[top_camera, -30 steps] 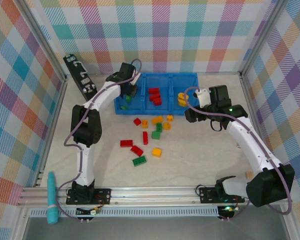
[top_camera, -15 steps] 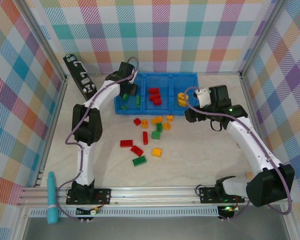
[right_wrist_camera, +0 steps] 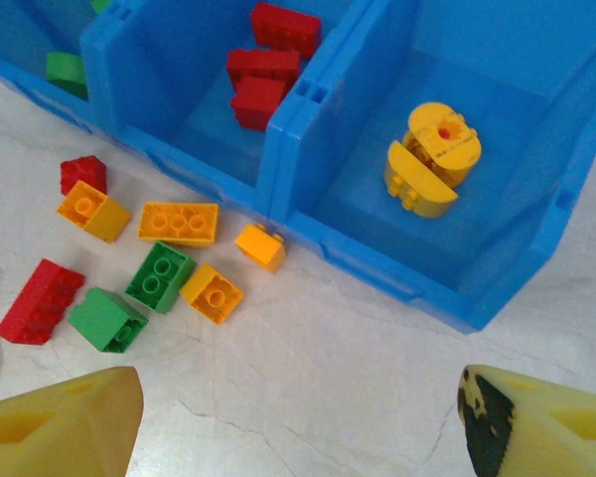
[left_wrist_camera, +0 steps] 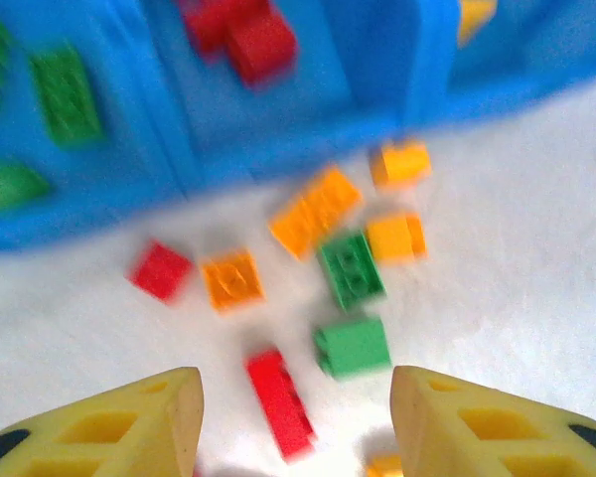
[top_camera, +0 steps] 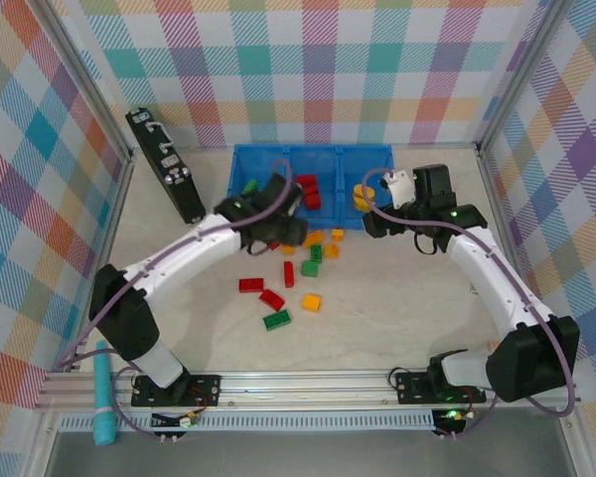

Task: Sort the legos into containers by color
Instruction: Pick up the lego from the center of the table.

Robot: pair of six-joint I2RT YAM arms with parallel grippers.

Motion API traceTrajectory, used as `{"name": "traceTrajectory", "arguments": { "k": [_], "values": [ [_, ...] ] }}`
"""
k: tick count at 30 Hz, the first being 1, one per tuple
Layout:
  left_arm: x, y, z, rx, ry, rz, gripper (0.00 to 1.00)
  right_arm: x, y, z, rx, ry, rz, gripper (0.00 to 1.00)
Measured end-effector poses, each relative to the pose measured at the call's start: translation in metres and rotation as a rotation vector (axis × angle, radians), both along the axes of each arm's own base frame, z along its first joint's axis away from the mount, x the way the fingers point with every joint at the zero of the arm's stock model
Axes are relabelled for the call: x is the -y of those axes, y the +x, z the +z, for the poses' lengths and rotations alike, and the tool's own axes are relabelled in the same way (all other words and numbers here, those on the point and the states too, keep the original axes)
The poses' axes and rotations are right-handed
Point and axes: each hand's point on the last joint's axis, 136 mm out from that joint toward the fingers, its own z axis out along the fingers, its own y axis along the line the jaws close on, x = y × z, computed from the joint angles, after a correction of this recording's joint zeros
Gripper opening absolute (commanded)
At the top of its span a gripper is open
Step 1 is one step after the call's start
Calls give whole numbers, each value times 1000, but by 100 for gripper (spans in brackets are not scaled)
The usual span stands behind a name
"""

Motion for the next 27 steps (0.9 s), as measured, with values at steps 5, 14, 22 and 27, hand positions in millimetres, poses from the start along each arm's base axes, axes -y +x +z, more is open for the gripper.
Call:
{"name": "traceTrajectory", "arguments": {
  "k": [5, 14, 22, 27],
  "values": [
    [19, -39, -67, -156, 51, 40, 58, -7, 3, 7, 21, 37, 22, 83],
    [47, -28, -106, -171, 26, 93, 60, -12, 1, 10, 21, 60, 42, 83],
    [58, -10, -133, -150, 69, 104, 62, -17, -2, 24, 24, 115, 46, 83],
    [70, 3, -149, -147, 93, 96, 62, -20, -5, 30, 16, 151, 41, 83]
  ]
}}
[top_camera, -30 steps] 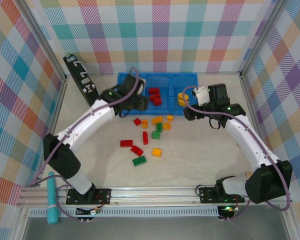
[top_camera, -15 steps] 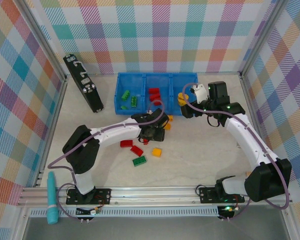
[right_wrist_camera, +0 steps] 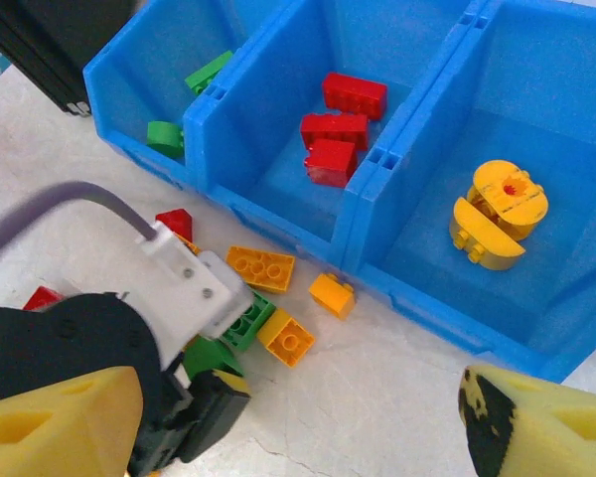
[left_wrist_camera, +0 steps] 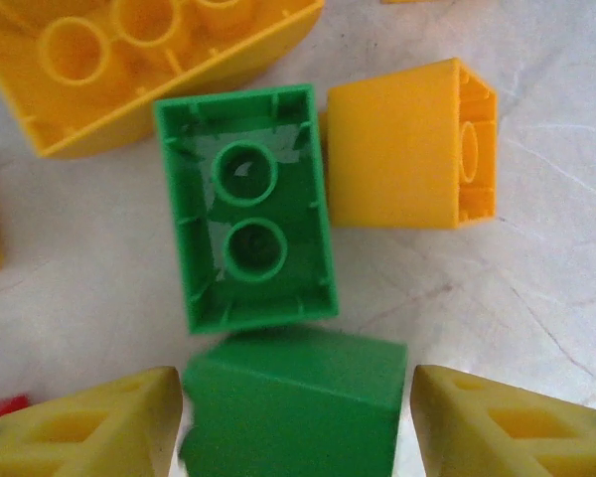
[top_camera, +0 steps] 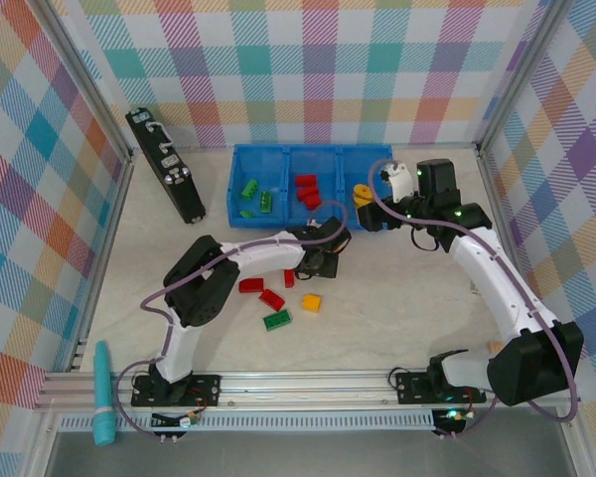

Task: Sort the legos into containers by color
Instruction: Pick up the lego from the center of the table, then place the lego in the container.

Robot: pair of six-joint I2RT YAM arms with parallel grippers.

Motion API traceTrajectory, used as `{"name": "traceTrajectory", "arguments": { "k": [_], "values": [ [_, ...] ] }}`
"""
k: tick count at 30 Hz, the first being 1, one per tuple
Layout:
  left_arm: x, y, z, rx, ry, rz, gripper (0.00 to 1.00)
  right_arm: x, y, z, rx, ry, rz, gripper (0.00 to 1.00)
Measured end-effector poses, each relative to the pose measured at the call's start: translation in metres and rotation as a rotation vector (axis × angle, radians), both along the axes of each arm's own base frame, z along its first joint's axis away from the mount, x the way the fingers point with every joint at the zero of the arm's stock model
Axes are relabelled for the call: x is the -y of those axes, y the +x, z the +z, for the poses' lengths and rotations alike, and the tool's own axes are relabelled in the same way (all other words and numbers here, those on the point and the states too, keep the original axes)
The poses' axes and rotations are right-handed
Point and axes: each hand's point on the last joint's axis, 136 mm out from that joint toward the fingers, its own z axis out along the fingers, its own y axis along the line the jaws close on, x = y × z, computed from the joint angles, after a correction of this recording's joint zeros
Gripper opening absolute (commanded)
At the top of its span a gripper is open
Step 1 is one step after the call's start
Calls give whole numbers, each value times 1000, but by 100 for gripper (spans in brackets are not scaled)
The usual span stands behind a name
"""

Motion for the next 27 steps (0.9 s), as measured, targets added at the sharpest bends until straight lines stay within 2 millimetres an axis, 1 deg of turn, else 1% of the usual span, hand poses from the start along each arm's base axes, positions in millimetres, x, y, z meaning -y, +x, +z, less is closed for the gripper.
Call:
{"name": "traceTrajectory", "arguments": {
  "k": [3, 8, 12, 15, 17, 19, 20, 22, 24, 26, 27],
  "values": [
    [-2, 1, -7, -1, 27, -5, 60, 0, 0, 0, -3, 3, -4, 83],
    [0, 5, -3, 15, 30, -21, 48, 0, 1, 0, -5, 4, -5, 83],
    [-2, 6, -4, 15, 37, -30, 44, 0, 1, -1, -6, 3, -5, 83],
    [-8, 6, -1, 6, 53, -35, 43, 0, 1, -1, -8, 2, -6, 83],
    [-18, 9, 9, 6, 60, -31, 42, 0, 2, -4, -13, -1, -8, 84],
    [-31, 17, 30, 25, 52, -18, 42, 0, 3, -6, -20, -5, -9, 84],
    [-40, 24, 47, 45, 40, -6, 42, 0, 4, -7, -23, -7, -11, 84],
    [-58, 44, 87, 109, 5, 28, 43, 1, 5, -9, -26, -10, -14, 84],
    [-80, 71, 137, 207, -43, 79, 43, 1, 5, -12, -33, -13, -14, 83],
    [-101, 94, 178, 302, -68, 118, 43, 0, 7, -15, -44, -16, -14, 83],
    [-113, 106, 195, 346, -73, 141, 43, 1, 7, -17, -49, -19, -17, 83]
  ]
}}
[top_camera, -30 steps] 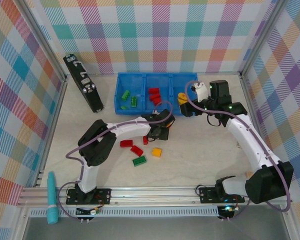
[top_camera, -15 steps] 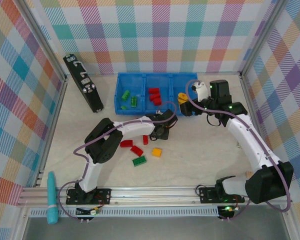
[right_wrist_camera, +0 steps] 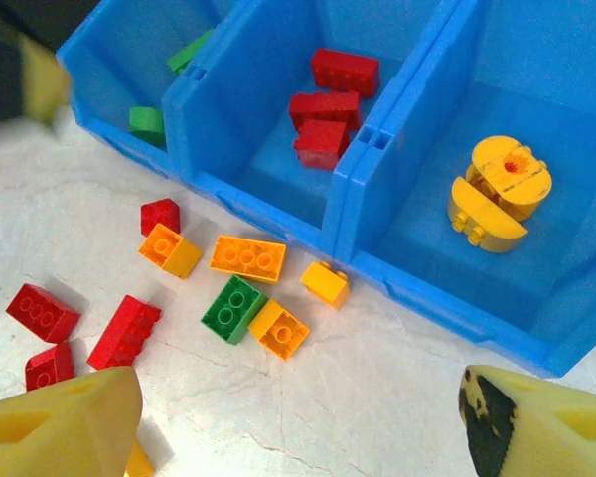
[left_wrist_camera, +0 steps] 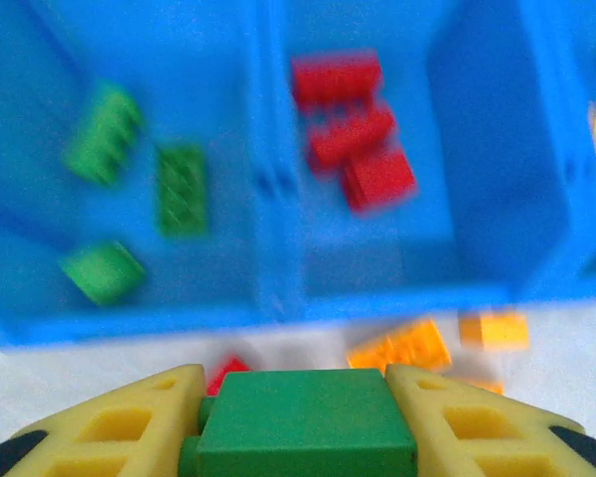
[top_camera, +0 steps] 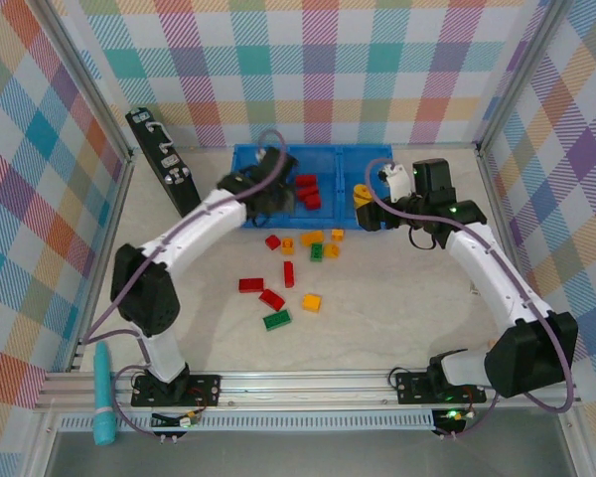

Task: Sort the legos into containers by color
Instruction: Place the lego in the container.

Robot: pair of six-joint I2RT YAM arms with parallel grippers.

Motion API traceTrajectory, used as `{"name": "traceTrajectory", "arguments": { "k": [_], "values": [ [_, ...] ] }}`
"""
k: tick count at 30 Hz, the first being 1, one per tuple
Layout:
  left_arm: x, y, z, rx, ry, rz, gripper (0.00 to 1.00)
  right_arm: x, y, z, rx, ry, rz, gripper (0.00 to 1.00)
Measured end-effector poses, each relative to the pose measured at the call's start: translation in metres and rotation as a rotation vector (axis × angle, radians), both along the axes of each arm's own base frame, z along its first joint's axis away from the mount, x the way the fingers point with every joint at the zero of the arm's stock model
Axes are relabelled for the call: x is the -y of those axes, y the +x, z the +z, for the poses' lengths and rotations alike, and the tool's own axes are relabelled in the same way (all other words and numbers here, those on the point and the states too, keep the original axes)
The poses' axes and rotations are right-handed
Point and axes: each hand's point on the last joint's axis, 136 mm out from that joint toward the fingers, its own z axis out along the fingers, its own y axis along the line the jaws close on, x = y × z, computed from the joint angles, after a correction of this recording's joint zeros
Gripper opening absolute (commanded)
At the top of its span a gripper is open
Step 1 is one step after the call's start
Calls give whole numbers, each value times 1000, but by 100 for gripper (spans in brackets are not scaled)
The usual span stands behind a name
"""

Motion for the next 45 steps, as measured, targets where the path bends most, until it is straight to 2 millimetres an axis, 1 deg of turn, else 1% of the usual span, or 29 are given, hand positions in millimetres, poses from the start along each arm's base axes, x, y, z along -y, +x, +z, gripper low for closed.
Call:
{"name": "traceTrajectory", "arguments": {
  "k": [2, 3, 5, 8, 10, 12, 14, 18, 24, 26, 29, 32, 35, 37, 38, 40, 43, 45],
  "values": [
    [-21, 18, 20, 58, 6, 38, 43, 1, 2, -3, -7, -7, -6, 84],
    [-31, 26, 24, 78, 13, 56, 43, 1, 2, -4, -8, -10, -8, 83],
    [-44, 41, 20, 83, 35, 79, 42, 2, 4, -3, -5, -12, -12, 83],
    [-54, 69, 0, 66, 62, 104, 42, 3, 9, 7, 20, -16, -23, 84],
    [-58, 86, -18, 46, 76, 112, 42, 4, 11, 11, 37, -19, -30, 84],
    [-60, 103, -38, 20, 85, 118, 42, 5, 12, 12, 42, -25, -37, 84],
    [-61, 117, -52, 6, 89, 123, 42, 7, 13, 12, 45, -31, -45, 84],
    [-62, 138, -67, 1, 92, 135, 42, 8, 14, 11, 52, -37, -53, 84],
    [-56, 159, -79, 13, 78, 135, 43, 9, 13, 1, 37, -44, -56, 84],
    [-53, 165, -86, 12, 74, 131, 45, 9, 14, -1, 40, -43, -55, 84],
    [-52, 166, -96, -5, 75, 124, 50, 9, 14, -8, 35, -44, -56, 85],
    [-53, 163, -100, -25, 90, 116, 54, 10, 12, -16, 22, -48, -55, 85],
    [-55, 162, -96, -22, 102, 106, 59, 10, 12, -18, 20, -49, -55, 85],
    [-56, 157, -88, -16, 108, 97, 60, 9, 13, -17, 26, -47, -55, 85],
    [-58, 152, -82, -16, 112, 93, 61, 9, 14, -18, 26, -47, -55, 85],
    [-63, 140, -64, -7, 111, 91, 61, 8, 17, -19, 22, -48, -55, 85],
    [-71, 110, -23, 30, 97, 88, 62, 7, 20, -21, 18, -49, -55, 85],
    [-75, 85, 4, 61, 82, 84, 62, 7, 21, -21, 19, -49, -54, 85]
  ]
}}
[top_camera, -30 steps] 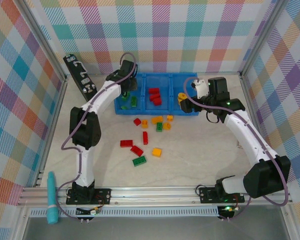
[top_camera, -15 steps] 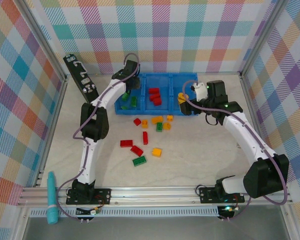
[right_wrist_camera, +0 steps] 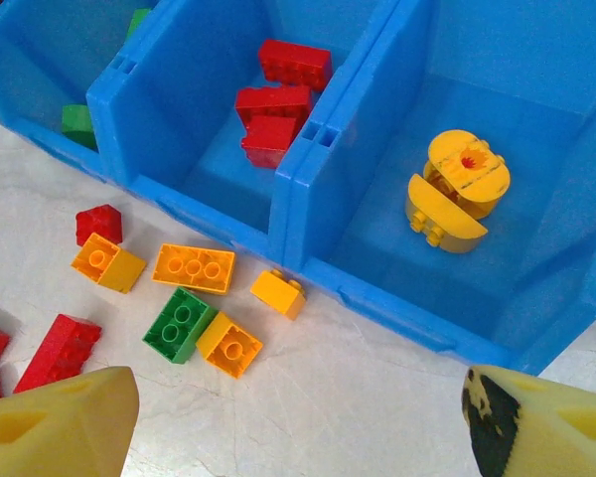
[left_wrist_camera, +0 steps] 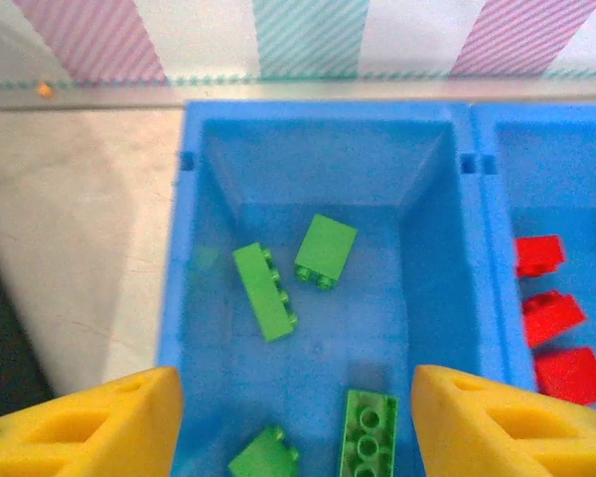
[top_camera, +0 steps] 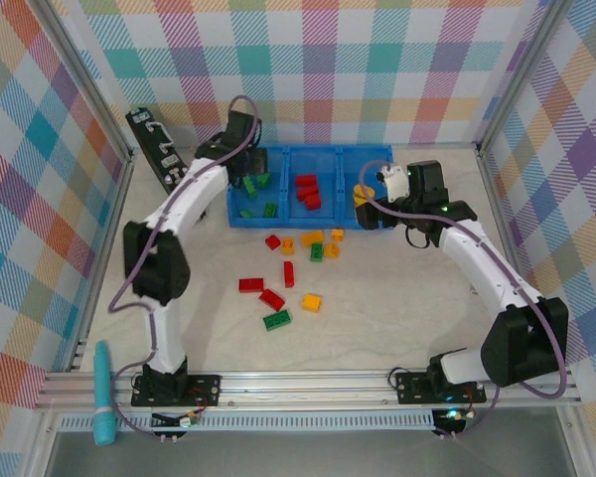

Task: Sort the legos into containers by color
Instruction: Place the lego in the container, then pick up the lego from the center of the table.

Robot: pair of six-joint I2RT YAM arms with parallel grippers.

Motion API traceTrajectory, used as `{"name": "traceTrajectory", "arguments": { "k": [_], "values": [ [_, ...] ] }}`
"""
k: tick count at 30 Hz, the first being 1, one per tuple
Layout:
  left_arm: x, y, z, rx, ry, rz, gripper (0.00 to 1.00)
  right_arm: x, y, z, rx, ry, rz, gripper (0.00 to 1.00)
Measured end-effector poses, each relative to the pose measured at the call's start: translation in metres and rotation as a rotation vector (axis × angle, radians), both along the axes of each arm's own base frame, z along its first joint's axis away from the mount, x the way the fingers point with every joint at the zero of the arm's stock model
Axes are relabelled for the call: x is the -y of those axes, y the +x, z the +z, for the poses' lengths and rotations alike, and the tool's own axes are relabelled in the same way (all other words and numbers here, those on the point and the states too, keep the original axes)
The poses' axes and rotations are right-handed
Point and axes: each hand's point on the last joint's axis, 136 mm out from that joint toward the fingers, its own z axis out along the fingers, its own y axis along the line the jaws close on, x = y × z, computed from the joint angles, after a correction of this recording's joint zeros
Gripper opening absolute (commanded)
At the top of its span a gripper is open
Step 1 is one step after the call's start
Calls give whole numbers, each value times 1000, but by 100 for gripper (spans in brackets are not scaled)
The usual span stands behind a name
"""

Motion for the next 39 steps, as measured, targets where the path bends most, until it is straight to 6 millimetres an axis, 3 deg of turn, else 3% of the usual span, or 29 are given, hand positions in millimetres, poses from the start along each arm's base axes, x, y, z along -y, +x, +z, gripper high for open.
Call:
{"name": "traceTrajectory", "arguments": {
  "k": [3, 5, 11, 15, 19, 24, 27, 39],
  "values": [
    [1, -38, 19, 14, -16, -8, 62, 0, 1, 2, 4, 1, 0, 85],
    [12, -61, 15, -8, -15, -30, 62, -1, 2, 4, 10, 4, 1, 85],
    [73, -126, -36, -178, 21, -137, 63, -3, 3, 3, 7, 14, 10, 85],
    [110, -154, -56, -240, 4, -184, 63, -5, 5, -1, -3, 18, 12, 85],
    [132, -163, -85, -300, 7, -200, 63, -6, 7, -2, -8, 22, 9, 85],
    [140, -162, -140, -402, 64, -198, 63, -5, 7, -3, -6, 19, 6, 86],
    [147, -160, -160, -442, 70, -207, 63, -4, 7, -4, -6, 16, 3, 86],
    [171, -155, -171, -482, 11, -249, 63, -3, 6, -9, -12, 9, -2, 87]
  ]
}}
